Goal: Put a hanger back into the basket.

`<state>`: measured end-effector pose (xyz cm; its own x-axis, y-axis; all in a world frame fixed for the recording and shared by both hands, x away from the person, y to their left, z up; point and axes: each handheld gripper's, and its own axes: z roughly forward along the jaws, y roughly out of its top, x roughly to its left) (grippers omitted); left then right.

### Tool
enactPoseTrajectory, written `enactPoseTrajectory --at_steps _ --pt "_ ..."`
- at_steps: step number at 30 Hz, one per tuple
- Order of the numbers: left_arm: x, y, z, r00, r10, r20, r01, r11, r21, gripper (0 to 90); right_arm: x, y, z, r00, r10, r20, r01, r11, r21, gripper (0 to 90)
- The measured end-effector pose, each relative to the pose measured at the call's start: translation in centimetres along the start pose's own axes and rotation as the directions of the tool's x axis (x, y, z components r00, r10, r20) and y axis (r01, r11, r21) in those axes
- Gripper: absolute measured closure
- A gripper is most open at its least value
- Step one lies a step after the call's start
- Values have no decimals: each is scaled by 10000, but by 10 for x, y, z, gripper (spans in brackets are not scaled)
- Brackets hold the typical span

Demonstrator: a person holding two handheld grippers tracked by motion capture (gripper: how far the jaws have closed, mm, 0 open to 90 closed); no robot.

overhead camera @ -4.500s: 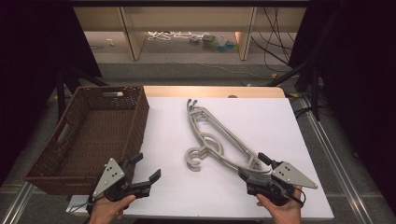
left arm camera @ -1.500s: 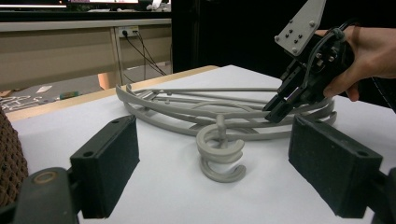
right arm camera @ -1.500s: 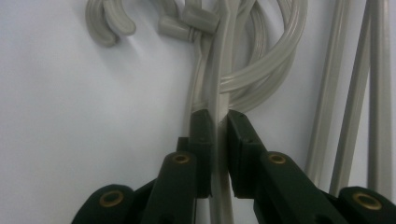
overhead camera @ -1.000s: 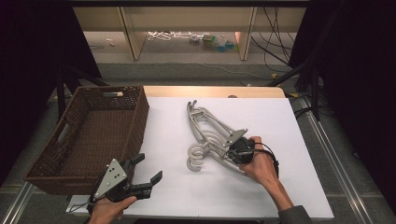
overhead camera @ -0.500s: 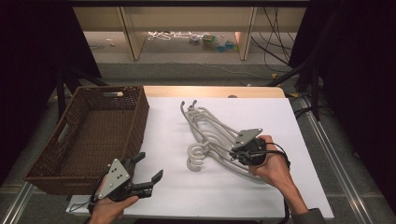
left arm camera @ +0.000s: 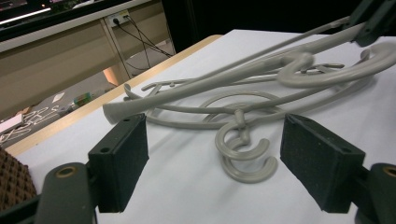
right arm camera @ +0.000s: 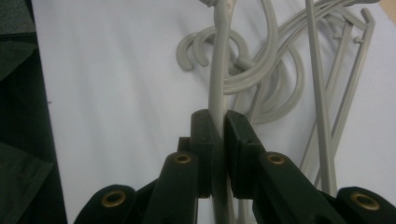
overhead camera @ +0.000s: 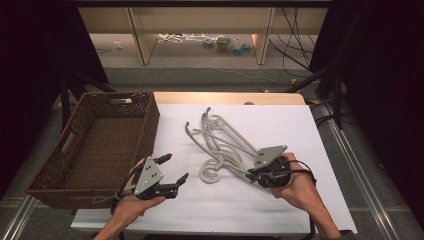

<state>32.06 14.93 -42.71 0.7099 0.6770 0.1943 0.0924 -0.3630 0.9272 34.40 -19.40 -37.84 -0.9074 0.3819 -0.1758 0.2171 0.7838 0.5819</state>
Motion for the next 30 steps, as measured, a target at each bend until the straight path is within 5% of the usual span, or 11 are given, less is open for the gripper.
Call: enactPoseTrajectory --at_steps 5,7,12,15,22,28,30 --pt "-2 8 10 9975 699 140 -701 9975 89 251 4 -6 -3 9996 -63 -258 58 9998 -195 829" --pt "-4 12 15 9916 1211 445 -1228 9918 367 255 5 -8 -4 9992 -9 -404 -1 9997 -241 829" --pt "-7 17 29 9838 1502 980 -1586 9837 846 261 10 -13 -6 9972 -49 -740 27 9996 -298 829" --pt "-9 19 38 9693 2095 1291 -2244 9678 1139 278 13 -14 -7 9964 -157 -831 135 9995 -272 829" --pt "-16 27 47 9222 3310 2000 -3602 9233 1331 293 17 -13 -8 9927 -335 -1156 301 9990 -317 829" --pt "-17 33 54 9016 3342 2745 -3746 9208 1092 370 22 -9 -10 9900 -514 -1316 459 9980 -441 830" --pt "-17 34 55 8866 3552 2963 -3971 9130 937 390 22 -8 -12 9897 -583 -1308 524 9975 -476 830"
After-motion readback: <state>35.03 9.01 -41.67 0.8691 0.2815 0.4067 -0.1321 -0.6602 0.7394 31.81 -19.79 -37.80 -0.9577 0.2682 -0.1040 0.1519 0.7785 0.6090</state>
